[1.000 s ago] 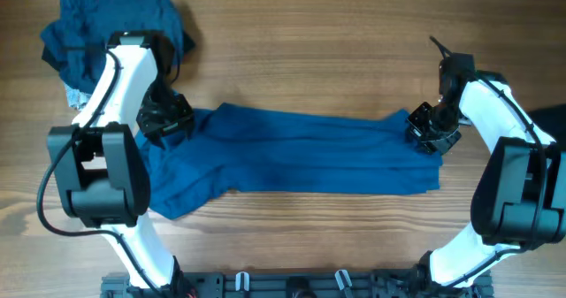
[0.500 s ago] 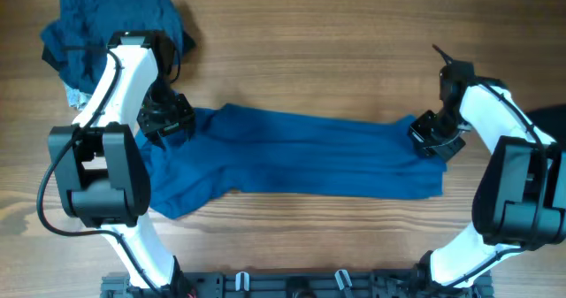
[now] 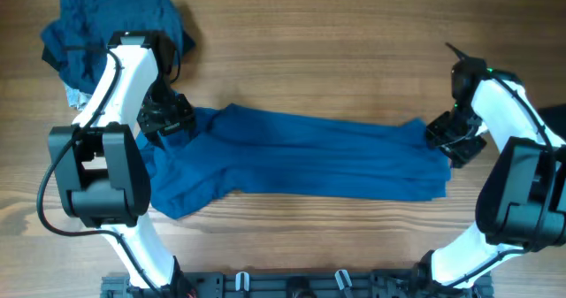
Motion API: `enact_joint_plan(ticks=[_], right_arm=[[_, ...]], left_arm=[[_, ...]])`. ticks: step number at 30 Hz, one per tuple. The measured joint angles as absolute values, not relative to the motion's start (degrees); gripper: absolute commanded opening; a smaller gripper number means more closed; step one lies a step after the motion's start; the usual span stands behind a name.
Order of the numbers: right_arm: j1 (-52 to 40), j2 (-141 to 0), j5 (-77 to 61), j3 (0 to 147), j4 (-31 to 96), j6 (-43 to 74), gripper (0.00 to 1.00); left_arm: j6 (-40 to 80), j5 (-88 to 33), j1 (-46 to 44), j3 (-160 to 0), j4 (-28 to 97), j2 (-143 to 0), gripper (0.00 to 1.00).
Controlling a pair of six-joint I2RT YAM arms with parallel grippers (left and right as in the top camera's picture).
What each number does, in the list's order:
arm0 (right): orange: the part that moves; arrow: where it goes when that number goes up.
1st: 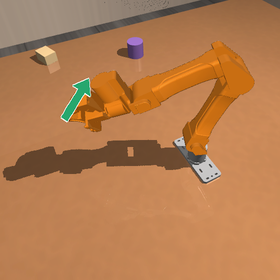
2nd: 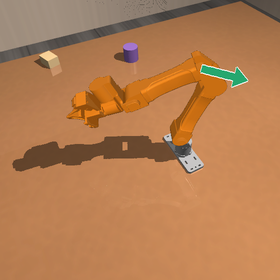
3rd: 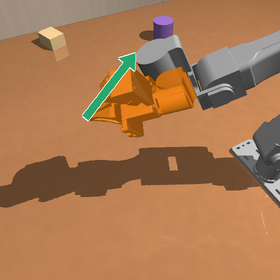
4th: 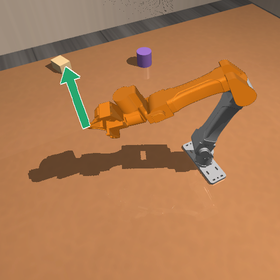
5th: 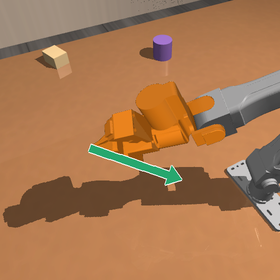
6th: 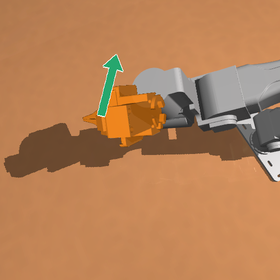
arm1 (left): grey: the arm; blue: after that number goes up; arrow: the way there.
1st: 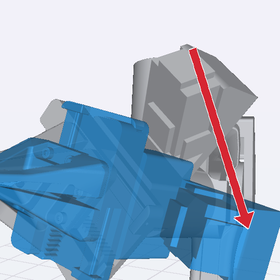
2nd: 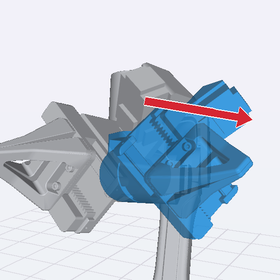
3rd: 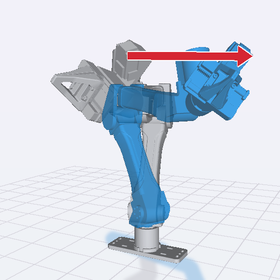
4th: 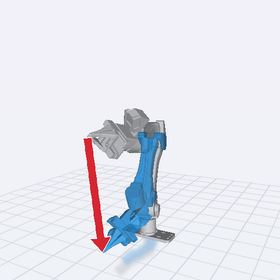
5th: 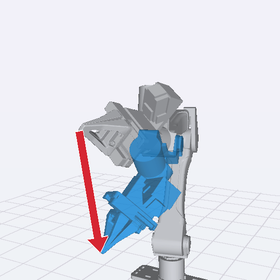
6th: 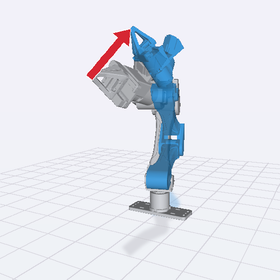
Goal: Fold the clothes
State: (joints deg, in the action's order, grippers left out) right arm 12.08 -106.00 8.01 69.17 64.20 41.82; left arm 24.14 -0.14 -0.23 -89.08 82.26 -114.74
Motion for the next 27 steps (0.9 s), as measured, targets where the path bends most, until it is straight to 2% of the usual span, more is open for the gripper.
enact_joint_plan(ticks=[3,7,9,13,20,27], right_arm=[[14.59,-106.00,8.21,69.28,65.30,41.54,0.55],[15.94,-104.97,2.20,69.30,63.26,32.97,0.53],[15.84,-104.16,-5.43,69.47,62.02,26.02,0.46],[15.53,-103.48,-20.32,69.60,60.58,14.85,0.06],[10.02,-103.48,-27.73,69.60,60.53,8.21,0.04],[-1.50,-103.46,-25.82,68.27,54.61,13.26,0.04]], left_arm=[[23.66,-0.14,-0.23,-89.08,81.95,-114.74,0.46],[23.35,-0.49,-0.40,-89.08,81.23,-114.72,0.12],[22.96,-1.17,-0.80,-89.08,80.01,-114.52,0.04],[23.05,-2.28,-4.19,-89.06,76.79,-112.44,0.04],[25.30,-3.14,-14.76,-89.08,72.99,-107.55,0.05],[29.43,-10.31,-22.83,-89.08,66.57,-109.21,0.06]])
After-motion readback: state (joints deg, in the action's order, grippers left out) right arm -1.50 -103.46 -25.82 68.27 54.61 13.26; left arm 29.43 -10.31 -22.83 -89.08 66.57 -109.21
